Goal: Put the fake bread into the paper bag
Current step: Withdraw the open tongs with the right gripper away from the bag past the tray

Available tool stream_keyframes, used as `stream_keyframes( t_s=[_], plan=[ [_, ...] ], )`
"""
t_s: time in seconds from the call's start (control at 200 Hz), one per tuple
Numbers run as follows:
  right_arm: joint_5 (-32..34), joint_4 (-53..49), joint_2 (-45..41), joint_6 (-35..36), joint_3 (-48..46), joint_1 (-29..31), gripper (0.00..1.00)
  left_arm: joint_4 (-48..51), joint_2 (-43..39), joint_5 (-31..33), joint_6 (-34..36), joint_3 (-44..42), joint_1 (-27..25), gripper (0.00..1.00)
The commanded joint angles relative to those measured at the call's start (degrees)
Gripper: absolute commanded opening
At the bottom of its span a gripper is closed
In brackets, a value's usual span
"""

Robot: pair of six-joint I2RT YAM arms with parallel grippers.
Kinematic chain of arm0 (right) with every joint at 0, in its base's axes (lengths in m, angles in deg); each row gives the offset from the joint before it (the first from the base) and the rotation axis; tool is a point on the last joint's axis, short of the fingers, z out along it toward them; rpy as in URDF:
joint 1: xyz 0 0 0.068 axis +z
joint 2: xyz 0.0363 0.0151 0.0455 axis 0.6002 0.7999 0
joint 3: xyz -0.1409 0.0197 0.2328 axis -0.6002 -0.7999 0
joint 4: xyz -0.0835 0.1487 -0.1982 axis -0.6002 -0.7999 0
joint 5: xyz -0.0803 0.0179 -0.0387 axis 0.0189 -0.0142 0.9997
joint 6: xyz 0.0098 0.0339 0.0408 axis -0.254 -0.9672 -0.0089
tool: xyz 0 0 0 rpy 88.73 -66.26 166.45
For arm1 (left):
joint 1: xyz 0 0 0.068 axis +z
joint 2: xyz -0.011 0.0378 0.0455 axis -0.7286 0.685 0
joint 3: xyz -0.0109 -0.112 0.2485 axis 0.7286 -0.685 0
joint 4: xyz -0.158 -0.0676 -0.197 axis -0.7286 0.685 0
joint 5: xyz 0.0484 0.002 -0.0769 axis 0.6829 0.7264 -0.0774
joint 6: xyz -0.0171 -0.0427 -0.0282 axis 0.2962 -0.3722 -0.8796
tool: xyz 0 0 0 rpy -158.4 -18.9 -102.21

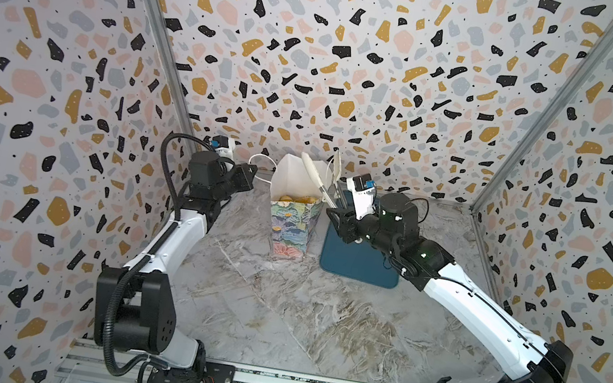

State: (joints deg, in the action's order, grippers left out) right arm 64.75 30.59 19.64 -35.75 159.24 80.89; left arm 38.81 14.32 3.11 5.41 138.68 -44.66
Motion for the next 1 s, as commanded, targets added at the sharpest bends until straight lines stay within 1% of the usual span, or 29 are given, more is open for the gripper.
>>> stream_keyframes(
  t_s=[0.0, 0.285, 0.591, 0.736, 0.931, 0.996],
  plan=[
    [2.03, 3.33, -4.08, 0.99, -1.38, -1.40, 0.47, -2.16, -0.69, -0.30, -0.08, -0.30, -0.26, 0.00],
    [1.32, 5.83, -10.50, -1.33, -9.83, -8.30, 0.46, -2.08, -0.44, -0.26, -0.24, -0.30, -0.26, 0.00],
    [1.92, 7.55, -16.09, -1.69, -18.86, -16.18, 0.46, -2.09, -0.46, -0.25, -0.25, -0.31, -0.26, 0.00],
    [1.82, 9.28, -17.73, -2.31, -23.25, -20.36, 0.46, -2.10, -0.47, -0.32, -0.34, -0.31, -0.26, 0.00],
    [1.79, 11.25, -18.42, -2.56, -27.42, -24.45, 0.46, -2.34, -0.62, -0.46, -0.76, -0.30, -0.26, 0.00],
    [1.86, 11.92, -18.46, -2.43, -28.76, -25.55, 0.46, -2.55, -0.51, -0.60, -1.04, -0.34, -0.26, 0.03]
  ],
)
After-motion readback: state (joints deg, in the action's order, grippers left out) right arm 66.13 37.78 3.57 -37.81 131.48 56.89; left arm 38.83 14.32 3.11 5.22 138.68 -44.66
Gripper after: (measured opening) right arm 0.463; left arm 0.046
